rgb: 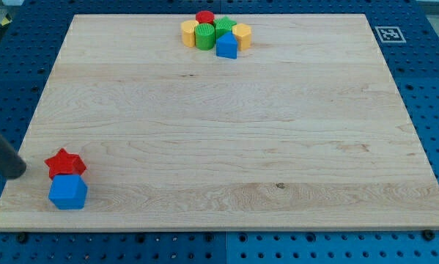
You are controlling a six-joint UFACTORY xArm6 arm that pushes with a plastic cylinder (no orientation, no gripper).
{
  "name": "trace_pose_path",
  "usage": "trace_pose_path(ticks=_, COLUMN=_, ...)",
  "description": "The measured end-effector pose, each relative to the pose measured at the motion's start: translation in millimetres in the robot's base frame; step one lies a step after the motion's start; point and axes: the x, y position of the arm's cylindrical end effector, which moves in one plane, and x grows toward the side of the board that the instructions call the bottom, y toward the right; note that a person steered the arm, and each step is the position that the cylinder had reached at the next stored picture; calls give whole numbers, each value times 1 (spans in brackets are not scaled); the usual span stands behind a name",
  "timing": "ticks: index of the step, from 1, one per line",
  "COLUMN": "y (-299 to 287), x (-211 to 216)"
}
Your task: Push the blue cube slightly right and up a bit
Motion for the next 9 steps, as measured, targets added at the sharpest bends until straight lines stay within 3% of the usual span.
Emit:
trace_pose_path(ticks=6, y=15, x=40)
trace_pose_path(ticks=9, y=90, x=40)
